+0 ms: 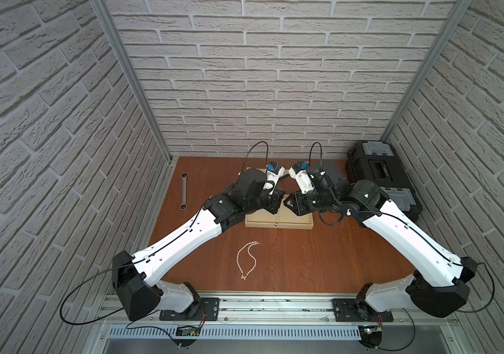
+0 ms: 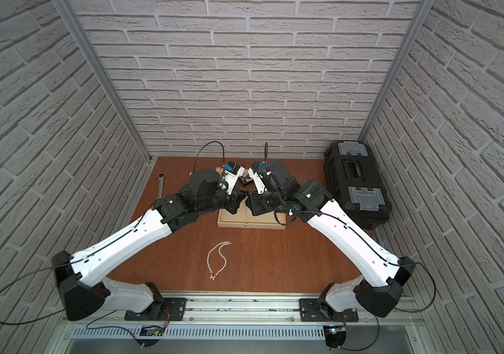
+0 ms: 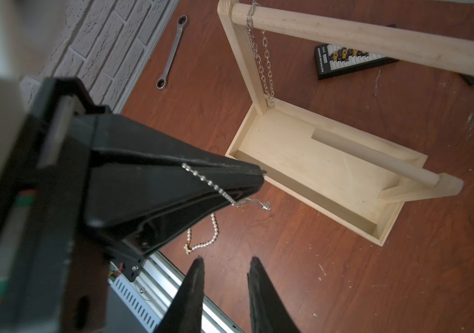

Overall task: Hang the necklace on the jewelry display stand
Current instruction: Pick up the necklace from the center of the board.

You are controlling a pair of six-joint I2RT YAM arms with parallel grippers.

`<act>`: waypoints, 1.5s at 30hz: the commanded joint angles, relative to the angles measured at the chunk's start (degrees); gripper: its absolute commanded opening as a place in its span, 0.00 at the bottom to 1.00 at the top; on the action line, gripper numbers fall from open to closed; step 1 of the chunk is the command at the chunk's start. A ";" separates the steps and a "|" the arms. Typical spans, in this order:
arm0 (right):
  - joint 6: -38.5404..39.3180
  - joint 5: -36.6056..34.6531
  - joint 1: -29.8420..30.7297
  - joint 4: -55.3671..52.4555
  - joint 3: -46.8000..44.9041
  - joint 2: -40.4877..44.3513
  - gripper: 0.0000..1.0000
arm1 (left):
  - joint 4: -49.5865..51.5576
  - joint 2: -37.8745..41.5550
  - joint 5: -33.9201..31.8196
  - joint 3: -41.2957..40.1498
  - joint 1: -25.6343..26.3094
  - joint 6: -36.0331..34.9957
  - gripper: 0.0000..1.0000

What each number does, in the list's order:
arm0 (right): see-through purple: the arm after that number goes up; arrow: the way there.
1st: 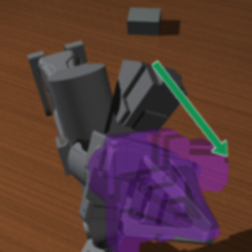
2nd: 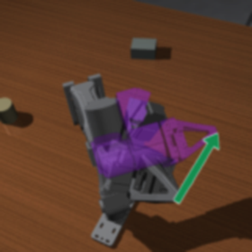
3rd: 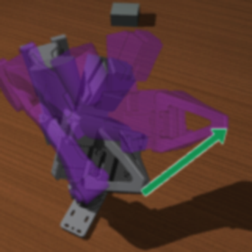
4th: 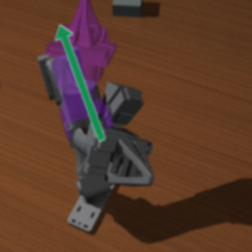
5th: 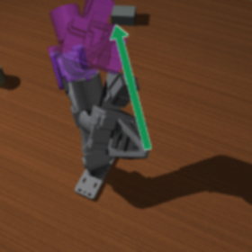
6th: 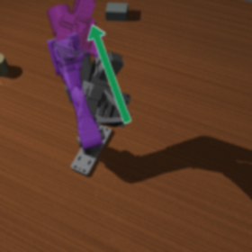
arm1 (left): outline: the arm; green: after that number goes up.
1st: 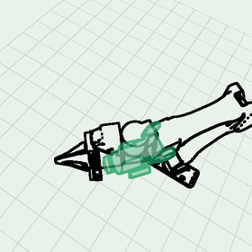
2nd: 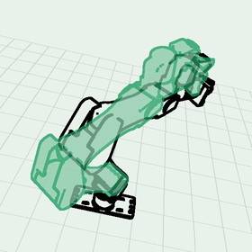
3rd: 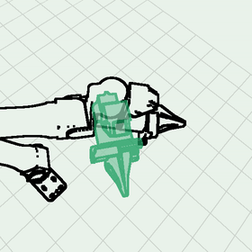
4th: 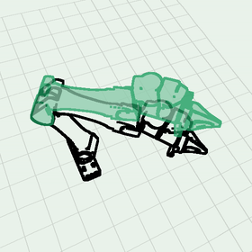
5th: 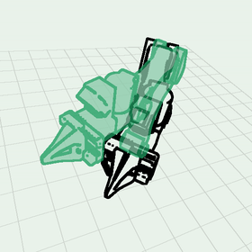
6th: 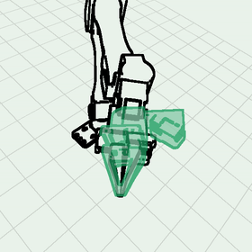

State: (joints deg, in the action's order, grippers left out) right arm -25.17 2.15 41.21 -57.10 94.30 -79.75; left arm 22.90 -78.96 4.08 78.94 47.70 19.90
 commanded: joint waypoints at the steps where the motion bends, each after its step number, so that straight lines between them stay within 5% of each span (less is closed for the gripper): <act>1: 2.15 -4.48 -0.50 5.03 -2.88 4.03 0.41 | 6.26 -1.49 -0.83 4.52 0.01 -3.21 0.00; 22: 7.14 0.01 -3.85 17.57 -4.50 2.94 0.40 | 26.41 -14.28 -5.21 30.55 -0.12 -9.63 0.00; 45: 5.78 1.93 -6.23 23.41 -7.38 -0.40 0.39 | 32.12 -17.29 -4.79 37.17 0.37 -10.58 0.00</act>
State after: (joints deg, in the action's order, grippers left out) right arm -18.74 2.72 35.22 -37.56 87.42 -79.99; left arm 54.48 -95.44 -0.40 115.02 47.70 10.09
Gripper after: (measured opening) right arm 0.386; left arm 0.054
